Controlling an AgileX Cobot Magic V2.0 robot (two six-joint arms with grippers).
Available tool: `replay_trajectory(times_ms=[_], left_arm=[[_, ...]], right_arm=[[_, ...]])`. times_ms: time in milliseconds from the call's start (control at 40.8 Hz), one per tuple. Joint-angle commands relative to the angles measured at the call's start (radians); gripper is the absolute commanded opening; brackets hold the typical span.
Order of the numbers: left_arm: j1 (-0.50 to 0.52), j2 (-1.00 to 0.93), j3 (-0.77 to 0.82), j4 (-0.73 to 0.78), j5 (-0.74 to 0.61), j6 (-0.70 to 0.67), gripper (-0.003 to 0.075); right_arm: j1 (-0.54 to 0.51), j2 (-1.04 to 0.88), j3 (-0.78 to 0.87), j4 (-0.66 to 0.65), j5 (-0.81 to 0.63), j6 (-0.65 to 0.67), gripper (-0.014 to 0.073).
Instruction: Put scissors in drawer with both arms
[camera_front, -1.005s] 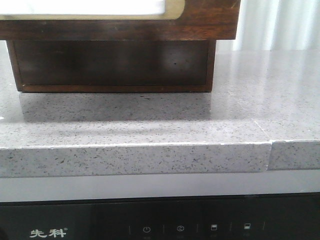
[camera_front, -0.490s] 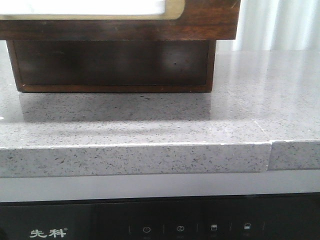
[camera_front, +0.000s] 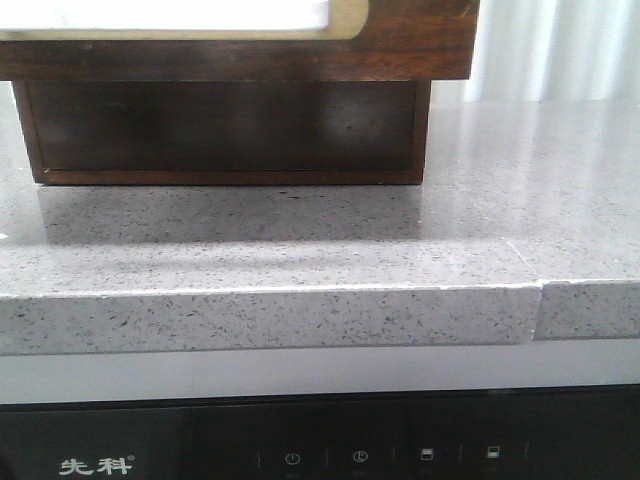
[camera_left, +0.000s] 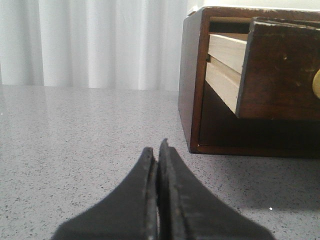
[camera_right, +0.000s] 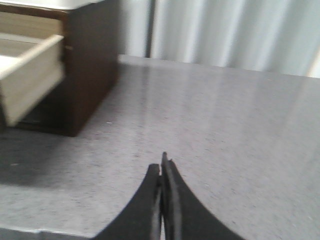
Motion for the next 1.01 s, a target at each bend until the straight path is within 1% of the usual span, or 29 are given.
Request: replay_trajectory(times_ms=[0, 172, 245, 343, 564, 981], left_arm=[[-0.001, -0.019, 0.025, 0.002, -0.07, -0.008, -0.002], [-0.001, -0.019, 0.025, 0.002, -0.07, -0.008, -0.002], [-0.001, -0.019, 0.025, 0.002, -0.07, -0.008, -0.002], [-0.001, -0.019, 0.025, 0.002, -0.07, -0.008, -0.002], [-0.001, -0.017, 0.025, 0.002, -0.07, -0.008, -0.002], [-0.001, -0.017, 0.025, 0.002, -0.07, -0.008, -0.002]], right_arm=[[-0.045, -0.04, 0.084, -0.005, -0.195, -0.005, -0.0068], [-0.046, -0.122, 0.26, -0.005, -0.338, -0.005, -0.0068], [-0.036, -0.164, 0.318, -0.005, -0.373, -0.005, -0.0068], [-0.013, -0.216, 0.371, -0.005, -0.396, -0.005, -0.0068], [-0.002, -0.216, 0.47, -0.004, -0.512, -0.004, -0.0068], [-0.002, -0.215, 0.472, -0.004, -0.504, -0.004, -0.0068]])
